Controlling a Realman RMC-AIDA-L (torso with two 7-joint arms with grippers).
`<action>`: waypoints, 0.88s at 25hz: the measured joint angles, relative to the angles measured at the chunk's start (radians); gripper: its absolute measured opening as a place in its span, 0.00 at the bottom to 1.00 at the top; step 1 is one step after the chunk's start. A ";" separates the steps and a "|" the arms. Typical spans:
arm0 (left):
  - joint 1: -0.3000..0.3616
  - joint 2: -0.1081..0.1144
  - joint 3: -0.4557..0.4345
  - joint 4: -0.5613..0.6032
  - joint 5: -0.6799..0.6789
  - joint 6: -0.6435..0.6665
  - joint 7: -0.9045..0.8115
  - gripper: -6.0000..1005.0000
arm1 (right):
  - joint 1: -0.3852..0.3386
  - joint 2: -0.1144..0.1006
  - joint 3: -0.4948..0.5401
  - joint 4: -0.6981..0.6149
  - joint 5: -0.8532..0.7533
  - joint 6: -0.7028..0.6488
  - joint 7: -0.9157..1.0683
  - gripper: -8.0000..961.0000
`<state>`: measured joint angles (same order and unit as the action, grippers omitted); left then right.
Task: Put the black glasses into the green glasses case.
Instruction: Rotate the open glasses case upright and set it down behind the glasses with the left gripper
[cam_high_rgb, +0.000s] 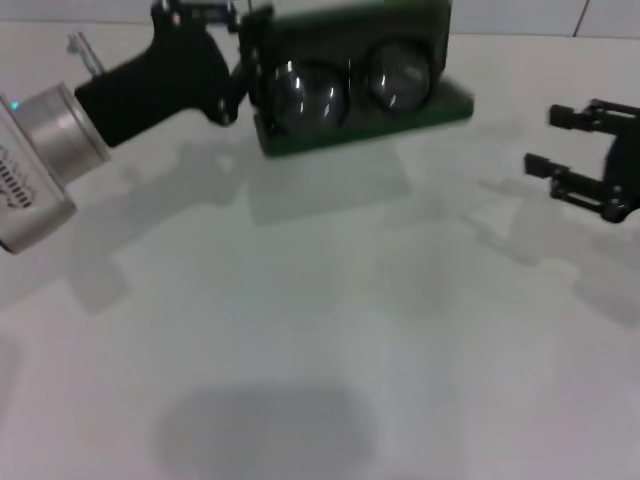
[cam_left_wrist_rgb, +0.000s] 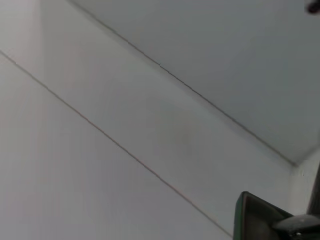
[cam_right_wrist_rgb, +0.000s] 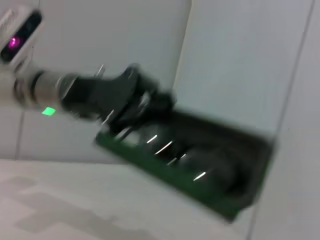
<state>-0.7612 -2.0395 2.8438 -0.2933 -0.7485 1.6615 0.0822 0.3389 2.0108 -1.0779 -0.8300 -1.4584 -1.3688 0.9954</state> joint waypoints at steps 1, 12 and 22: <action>0.008 0.000 0.000 -0.005 0.028 -0.015 -0.018 0.11 | -0.011 0.000 0.033 -0.002 0.006 -0.019 0.003 0.57; 0.059 -0.047 0.000 0.072 0.069 -0.148 0.078 0.10 | -0.024 0.001 0.162 0.003 0.047 -0.086 0.000 0.57; 0.075 -0.047 -0.002 0.104 -0.106 0.139 0.348 0.10 | -0.012 0.002 0.158 0.010 0.039 -0.083 -0.003 0.57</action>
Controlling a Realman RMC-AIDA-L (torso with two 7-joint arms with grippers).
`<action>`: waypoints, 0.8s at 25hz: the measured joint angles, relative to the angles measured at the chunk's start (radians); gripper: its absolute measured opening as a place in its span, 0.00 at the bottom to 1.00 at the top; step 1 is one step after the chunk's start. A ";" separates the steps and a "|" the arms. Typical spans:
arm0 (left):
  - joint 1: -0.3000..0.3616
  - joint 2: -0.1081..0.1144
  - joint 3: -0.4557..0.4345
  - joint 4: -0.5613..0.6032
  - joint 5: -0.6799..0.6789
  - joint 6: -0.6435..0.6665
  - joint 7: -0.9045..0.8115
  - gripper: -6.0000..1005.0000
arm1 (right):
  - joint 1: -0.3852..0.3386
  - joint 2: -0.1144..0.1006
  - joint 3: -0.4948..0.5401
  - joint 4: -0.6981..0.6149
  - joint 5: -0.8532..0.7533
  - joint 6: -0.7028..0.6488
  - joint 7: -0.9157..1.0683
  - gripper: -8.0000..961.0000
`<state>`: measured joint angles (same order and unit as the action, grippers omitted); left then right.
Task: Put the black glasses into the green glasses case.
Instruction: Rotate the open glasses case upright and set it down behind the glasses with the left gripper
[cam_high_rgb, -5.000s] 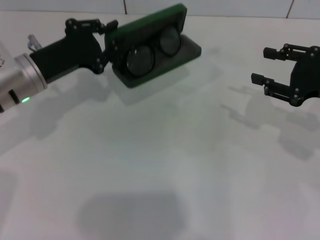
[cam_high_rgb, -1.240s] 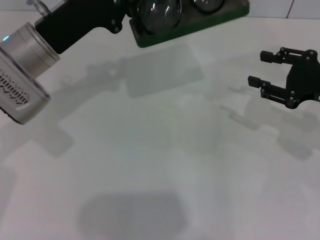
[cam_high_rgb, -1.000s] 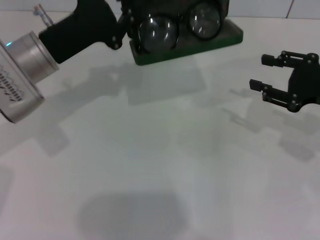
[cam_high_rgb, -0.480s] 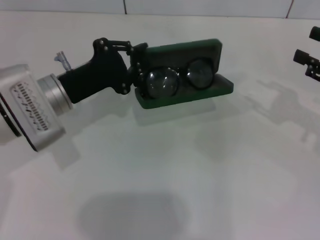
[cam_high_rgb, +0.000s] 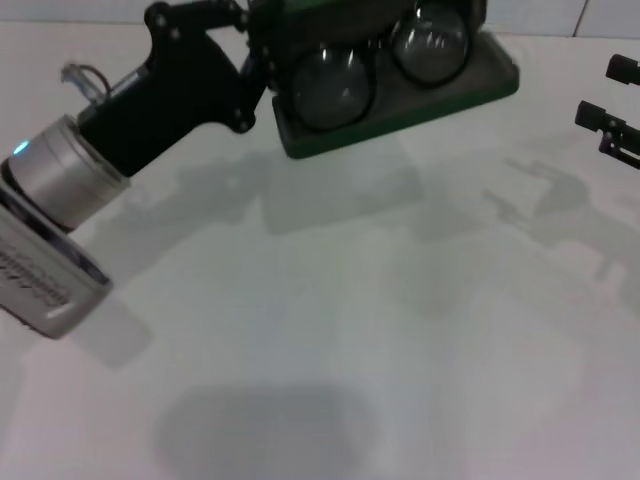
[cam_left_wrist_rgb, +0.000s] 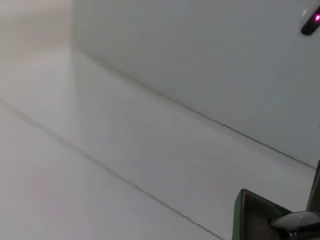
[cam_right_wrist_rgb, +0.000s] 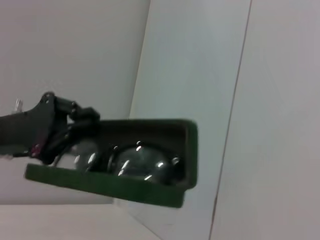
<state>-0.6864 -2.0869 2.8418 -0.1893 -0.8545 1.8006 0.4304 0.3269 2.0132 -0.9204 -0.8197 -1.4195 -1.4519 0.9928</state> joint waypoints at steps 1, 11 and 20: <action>-0.006 0.001 0.000 0.007 -0.007 0.005 0.034 0.10 | 0.001 0.000 0.000 0.000 0.000 -0.005 0.000 0.57; -0.070 0.028 -0.001 0.004 -0.029 -0.006 0.058 0.10 | -0.001 0.001 -0.007 0.006 0.000 -0.013 0.007 0.57; -0.126 0.045 0.001 -0.068 -0.106 -0.013 0.132 0.10 | 0.001 0.002 -0.025 0.003 0.006 -0.020 0.007 0.57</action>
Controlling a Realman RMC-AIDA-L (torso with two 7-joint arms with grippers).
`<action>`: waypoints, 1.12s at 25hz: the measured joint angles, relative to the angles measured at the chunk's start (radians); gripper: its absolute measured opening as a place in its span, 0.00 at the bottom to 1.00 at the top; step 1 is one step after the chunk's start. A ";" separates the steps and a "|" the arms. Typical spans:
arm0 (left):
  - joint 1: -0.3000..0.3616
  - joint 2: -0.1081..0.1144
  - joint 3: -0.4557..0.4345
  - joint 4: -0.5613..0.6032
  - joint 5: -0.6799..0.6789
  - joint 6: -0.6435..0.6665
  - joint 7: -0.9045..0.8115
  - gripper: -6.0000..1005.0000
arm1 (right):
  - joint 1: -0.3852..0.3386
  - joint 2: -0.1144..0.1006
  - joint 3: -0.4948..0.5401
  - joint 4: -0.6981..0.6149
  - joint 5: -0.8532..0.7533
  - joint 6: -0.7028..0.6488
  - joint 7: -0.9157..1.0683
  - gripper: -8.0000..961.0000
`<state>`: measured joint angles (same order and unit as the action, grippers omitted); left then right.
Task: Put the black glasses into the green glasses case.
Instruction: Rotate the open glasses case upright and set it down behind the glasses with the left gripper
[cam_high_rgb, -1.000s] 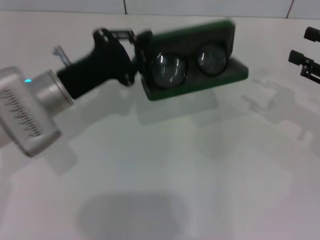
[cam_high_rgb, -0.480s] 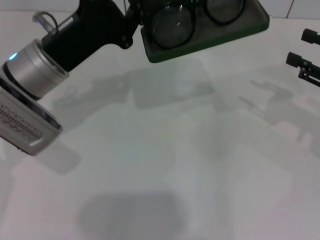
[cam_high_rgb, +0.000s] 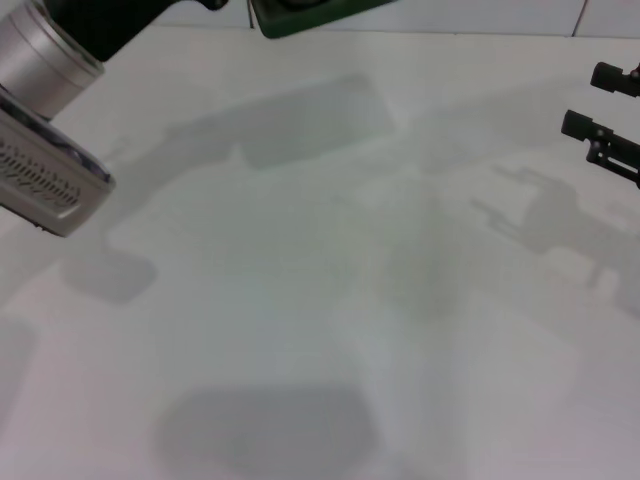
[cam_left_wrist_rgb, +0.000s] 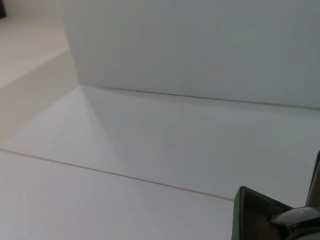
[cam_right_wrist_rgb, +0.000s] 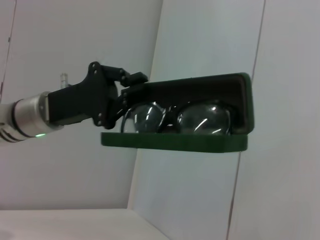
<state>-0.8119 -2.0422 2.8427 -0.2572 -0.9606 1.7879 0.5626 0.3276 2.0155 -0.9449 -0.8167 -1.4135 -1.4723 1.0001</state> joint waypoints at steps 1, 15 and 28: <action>-0.007 -0.001 0.000 -0.012 -0.007 0.001 0.020 0.09 | 0.000 0.000 0.000 0.001 0.000 -0.001 0.000 0.57; -0.056 -0.008 0.000 -0.059 -0.051 0.008 0.161 0.09 | 0.012 -0.003 0.000 -0.005 -0.003 0.001 0.010 0.57; -0.061 -0.016 0.001 -0.065 -0.078 0.001 0.200 0.09 | 0.019 -0.004 0.009 0.002 -0.006 0.008 0.011 0.57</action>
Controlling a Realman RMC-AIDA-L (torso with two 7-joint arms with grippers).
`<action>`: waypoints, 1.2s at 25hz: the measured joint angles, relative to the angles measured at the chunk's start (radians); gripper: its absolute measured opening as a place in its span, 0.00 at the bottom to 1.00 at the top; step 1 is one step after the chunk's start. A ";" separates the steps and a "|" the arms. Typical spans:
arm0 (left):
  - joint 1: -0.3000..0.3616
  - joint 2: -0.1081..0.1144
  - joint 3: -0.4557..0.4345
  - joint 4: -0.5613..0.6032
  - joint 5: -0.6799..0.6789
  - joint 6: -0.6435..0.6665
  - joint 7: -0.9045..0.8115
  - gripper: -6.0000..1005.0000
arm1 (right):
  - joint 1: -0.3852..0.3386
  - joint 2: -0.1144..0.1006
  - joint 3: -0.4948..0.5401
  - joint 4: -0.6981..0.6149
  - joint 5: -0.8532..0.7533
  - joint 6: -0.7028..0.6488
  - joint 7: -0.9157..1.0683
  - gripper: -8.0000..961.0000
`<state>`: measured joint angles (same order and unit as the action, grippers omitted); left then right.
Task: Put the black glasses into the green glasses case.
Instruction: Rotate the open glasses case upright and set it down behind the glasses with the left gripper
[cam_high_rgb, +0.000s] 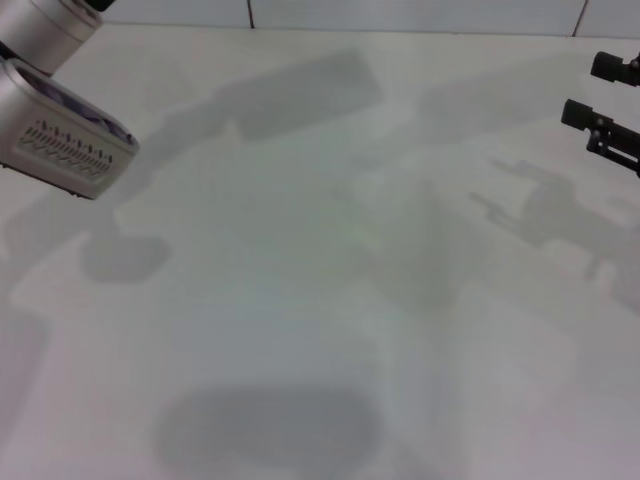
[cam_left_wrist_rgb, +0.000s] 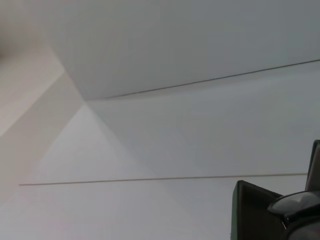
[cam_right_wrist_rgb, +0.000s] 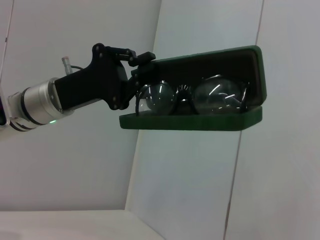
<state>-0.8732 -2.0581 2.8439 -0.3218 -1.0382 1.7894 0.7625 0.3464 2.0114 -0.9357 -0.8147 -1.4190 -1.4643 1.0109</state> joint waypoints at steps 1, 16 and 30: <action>-0.001 -0.001 0.000 -0.002 -0.002 -0.001 0.009 0.09 | 0.000 0.000 0.000 0.000 0.000 0.000 0.000 0.57; -0.032 0.007 0.000 -0.003 -0.079 0.091 -0.046 0.08 | 0.003 -0.003 -0.001 0.000 -0.002 0.010 -0.004 0.57; -0.045 -0.016 0.000 -0.046 0.050 0.018 0.015 0.07 | 0.004 -0.005 -0.001 0.002 -0.001 0.021 -0.006 0.57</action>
<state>-0.9178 -2.0741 2.8441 -0.3678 -0.9884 1.8076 0.7776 0.3505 2.0062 -0.9372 -0.8129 -1.4205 -1.4432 1.0052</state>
